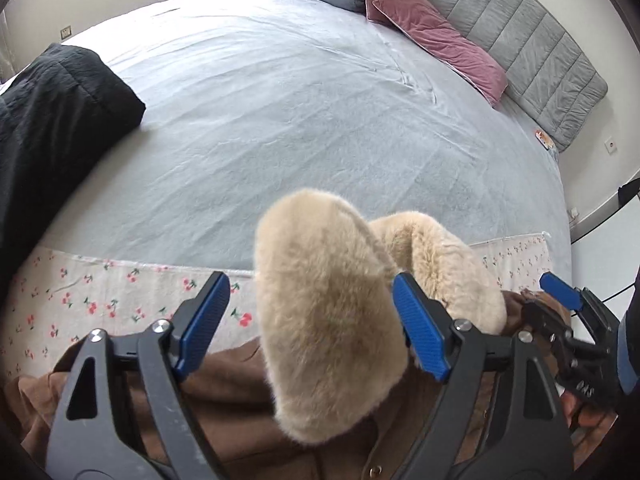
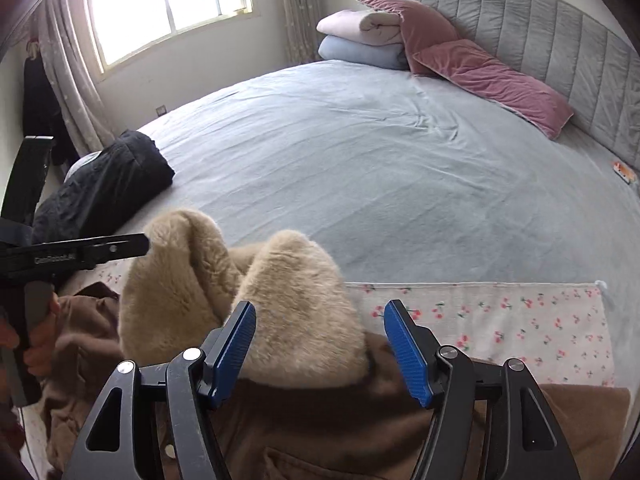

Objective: Fold large clothes

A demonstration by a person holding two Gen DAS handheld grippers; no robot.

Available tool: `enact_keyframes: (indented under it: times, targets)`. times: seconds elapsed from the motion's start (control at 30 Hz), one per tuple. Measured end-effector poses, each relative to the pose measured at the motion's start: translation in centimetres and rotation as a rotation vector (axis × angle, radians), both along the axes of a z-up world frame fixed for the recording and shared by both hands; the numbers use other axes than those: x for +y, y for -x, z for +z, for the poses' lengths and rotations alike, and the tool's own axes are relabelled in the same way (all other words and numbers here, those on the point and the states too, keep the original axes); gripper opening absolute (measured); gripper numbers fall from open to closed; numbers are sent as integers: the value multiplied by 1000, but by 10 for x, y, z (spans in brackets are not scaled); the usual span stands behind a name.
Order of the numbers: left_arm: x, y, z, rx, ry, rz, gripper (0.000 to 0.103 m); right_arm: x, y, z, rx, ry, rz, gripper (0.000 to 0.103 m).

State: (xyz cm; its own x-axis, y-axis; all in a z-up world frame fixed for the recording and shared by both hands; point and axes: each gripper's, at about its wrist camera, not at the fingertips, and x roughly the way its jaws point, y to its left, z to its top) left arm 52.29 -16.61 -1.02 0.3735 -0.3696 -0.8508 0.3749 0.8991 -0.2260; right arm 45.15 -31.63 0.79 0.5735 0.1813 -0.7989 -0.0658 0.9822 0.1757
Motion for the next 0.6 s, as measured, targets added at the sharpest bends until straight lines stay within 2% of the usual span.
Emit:
enact_keyframes:
  times: [0.07,0.13,0.2,0.23,0.27,0.3,0.33,0.4,0.47,0.53,0.6]
  targets:
    - [-13,-9,-16,23,-90,18,83,24,-17,-18,20,18,20,68]
    - [-17,-11,-34,63,-114,17,80,42,-34,-37,39,55,21,68]
    - [-14,-7,-48,104,-89,-10,67,51,-48,-59,61,72,12,67]
    - [-12,-4,-57,131,-70,-35,48,52,-53,-71,78,100,-7,67]
    - [-11,-1,-65,165,-63,-52,32,53,-54,-81,99,146,-28,57]
    - [-8,3,-73,193,-76,-60,32,52,-52,-90,108,198,-42,33]
    - [-4,7,-76,195,-76,-69,28,49,-48,-94,96,219,-48,26]
    - [12,14,-69,175,-24,-42,23,36,-29,-82,2,191,-112,15]
    - [30,16,-56,120,36,43,20,25,-9,-58,-99,192,-201,8]
    - [41,17,-39,34,76,127,18,27,0,-32,-197,229,-236,3]
    - [42,19,-22,-69,45,186,18,32,2,-10,-286,353,-306,0]
